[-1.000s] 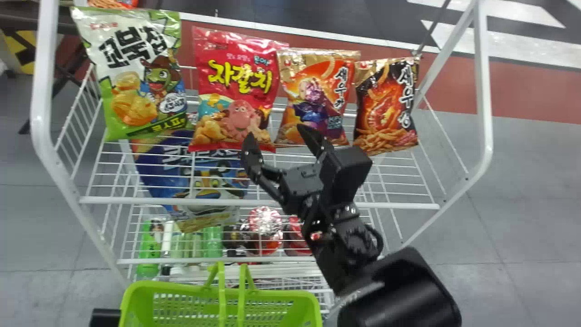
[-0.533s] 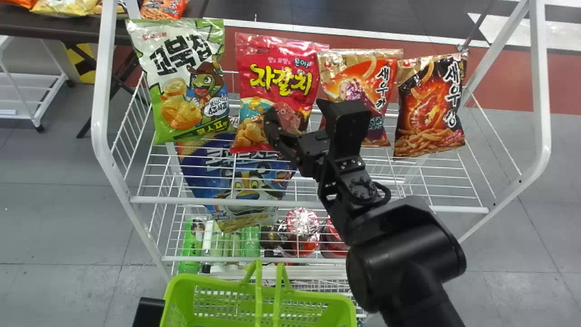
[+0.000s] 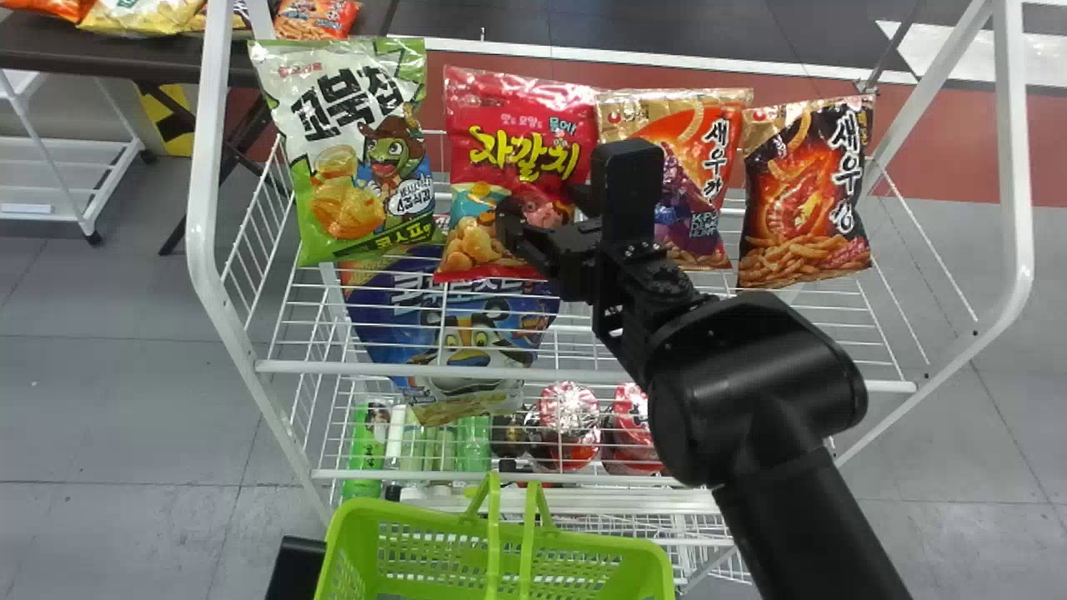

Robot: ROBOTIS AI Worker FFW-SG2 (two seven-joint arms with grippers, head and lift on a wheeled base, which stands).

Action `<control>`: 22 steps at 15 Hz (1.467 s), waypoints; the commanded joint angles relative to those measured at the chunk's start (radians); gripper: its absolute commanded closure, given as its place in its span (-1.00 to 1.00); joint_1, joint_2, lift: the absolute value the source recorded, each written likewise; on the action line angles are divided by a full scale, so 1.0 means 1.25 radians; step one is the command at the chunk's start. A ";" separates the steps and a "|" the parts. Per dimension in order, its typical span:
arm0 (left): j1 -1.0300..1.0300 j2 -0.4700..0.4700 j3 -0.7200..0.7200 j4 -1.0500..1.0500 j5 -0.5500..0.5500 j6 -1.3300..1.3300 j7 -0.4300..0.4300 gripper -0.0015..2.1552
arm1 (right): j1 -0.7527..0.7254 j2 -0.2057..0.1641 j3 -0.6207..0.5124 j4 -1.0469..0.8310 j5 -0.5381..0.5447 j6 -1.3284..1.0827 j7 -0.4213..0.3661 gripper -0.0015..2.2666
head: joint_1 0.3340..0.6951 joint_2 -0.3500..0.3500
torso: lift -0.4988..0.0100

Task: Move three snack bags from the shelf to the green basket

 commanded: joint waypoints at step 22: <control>-0.003 0.006 -0.007 0.001 0.005 -0.010 0.000 0.91 | 0.371 -0.083 -0.052 -0.629 0.064 0.203 0.047 0.98 | 1.00 -0.35 | 0.77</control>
